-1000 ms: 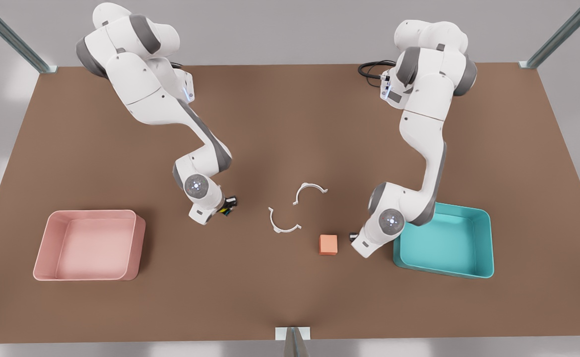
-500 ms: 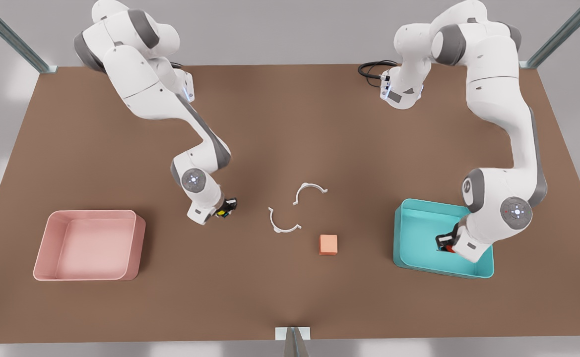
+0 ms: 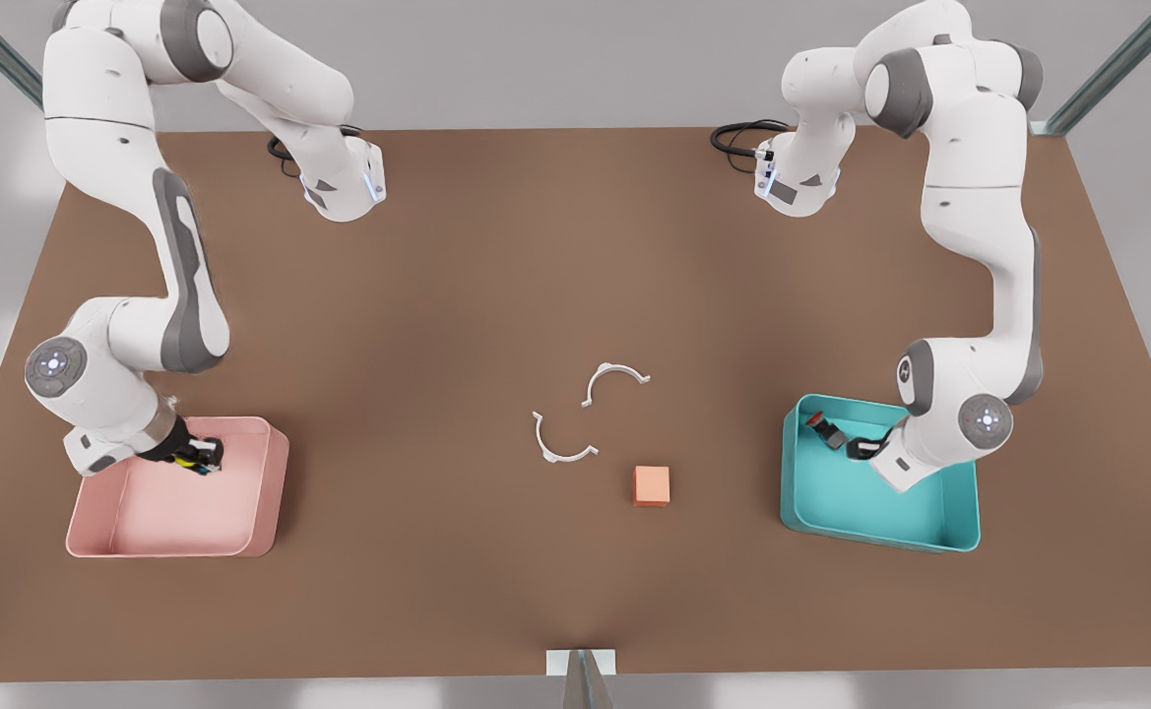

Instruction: Place the red button in the blue storage box with the left arm, and place the yellow button in the pink storage box with the right arm

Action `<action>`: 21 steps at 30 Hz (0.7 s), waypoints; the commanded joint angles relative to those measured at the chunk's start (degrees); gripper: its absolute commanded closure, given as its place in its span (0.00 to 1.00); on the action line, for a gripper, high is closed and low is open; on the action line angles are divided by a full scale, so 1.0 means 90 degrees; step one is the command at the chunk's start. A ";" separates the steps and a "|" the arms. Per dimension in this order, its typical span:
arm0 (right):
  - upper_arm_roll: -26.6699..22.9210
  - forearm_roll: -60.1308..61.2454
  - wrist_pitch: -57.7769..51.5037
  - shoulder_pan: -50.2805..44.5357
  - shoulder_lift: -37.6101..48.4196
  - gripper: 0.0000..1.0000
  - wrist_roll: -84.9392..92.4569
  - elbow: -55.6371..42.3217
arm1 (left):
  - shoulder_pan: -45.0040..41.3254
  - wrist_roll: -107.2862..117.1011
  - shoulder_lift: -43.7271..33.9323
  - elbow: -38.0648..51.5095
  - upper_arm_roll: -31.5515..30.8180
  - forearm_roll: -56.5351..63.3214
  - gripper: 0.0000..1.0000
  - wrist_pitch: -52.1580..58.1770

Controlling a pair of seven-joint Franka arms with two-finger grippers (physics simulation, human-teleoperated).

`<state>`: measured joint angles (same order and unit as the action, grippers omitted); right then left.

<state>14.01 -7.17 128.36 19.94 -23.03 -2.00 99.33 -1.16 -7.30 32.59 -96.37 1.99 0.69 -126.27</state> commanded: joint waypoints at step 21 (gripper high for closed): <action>0.0474 -0.0238 -0.1556 0.0353 -0.1173 0.00 0.3201 -0.2140 | -0.0300 0.1124 -0.1755 0.2114 -0.0065 0.0050 0.00 0.3561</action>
<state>17.76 -9.31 119.80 23.25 -34.58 19.62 80.31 -3.84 -0.93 16.86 -77.37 1.42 1.15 -97.77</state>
